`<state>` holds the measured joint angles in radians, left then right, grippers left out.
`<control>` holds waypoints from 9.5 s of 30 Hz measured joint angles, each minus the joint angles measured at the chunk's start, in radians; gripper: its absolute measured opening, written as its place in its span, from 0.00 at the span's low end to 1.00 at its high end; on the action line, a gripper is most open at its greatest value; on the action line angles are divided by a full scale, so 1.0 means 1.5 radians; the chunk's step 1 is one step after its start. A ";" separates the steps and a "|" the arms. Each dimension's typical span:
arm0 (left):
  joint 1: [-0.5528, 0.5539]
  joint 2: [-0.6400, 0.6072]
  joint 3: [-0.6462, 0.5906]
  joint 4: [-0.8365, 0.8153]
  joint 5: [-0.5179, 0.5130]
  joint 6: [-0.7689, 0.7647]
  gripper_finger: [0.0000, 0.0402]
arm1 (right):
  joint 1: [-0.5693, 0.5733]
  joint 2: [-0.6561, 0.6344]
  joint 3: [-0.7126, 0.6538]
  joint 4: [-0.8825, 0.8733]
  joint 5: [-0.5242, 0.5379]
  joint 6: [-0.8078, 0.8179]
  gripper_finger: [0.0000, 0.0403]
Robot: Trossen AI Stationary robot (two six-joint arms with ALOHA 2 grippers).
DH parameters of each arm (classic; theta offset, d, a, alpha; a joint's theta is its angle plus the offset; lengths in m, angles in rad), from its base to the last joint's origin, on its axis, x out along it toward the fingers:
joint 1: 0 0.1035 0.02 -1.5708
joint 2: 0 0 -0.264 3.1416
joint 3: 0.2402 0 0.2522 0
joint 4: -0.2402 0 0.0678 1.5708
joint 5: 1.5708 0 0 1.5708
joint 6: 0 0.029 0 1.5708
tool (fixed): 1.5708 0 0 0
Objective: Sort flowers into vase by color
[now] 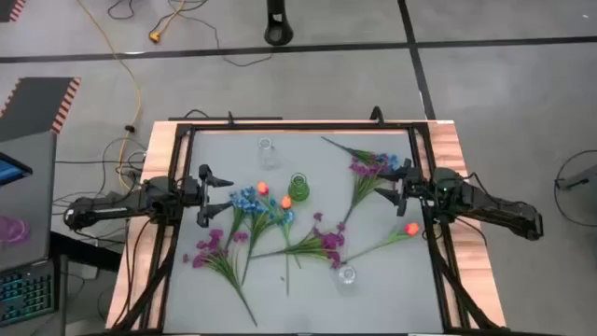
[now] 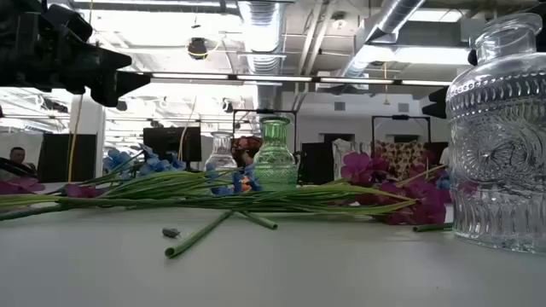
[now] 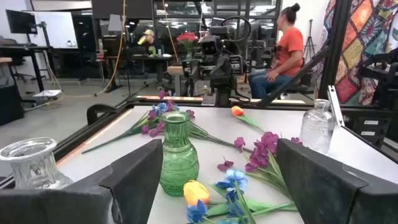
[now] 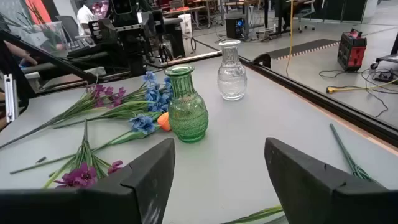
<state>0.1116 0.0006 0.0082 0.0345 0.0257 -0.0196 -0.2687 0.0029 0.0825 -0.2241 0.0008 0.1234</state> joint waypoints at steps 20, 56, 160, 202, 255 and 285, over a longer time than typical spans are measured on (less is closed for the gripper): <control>0.000 0.005 0.000 -0.001 0.000 0.000 0.75 | 0.000 0.000 0.000 0.000 0.000 0.000 0.69; 0.000 0.005 0.000 0.000 0.000 -0.034 0.75 | -0.001 0.000 0.000 0.000 0.000 -0.248 0.69; -0.193 0.950 0.476 -0.264 0.039 -0.738 0.75 | 0.000 0.000 0.000 0.044 0.000 0.244 0.69; -0.192 1.065 0.542 -0.368 -0.088 -0.775 0.01 | 0.000 0.000 0.000 0.034 0.000 0.244 0.69; -0.164 0.692 0.542 -0.575 0.099 -0.689 0.03 | 0.000 0.000 0.000 0.035 0.000 0.244 0.69; -0.110 0.565 0.542 -0.150 -0.230 -0.293 0.03 | 0.000 0.000 0.000 0.035 0.000 0.244 0.69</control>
<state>-0.0529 0.8478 0.8219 -0.1910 -0.3195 -0.4589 -0.2687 0.0029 0.0826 -0.1715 0.0010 0.4899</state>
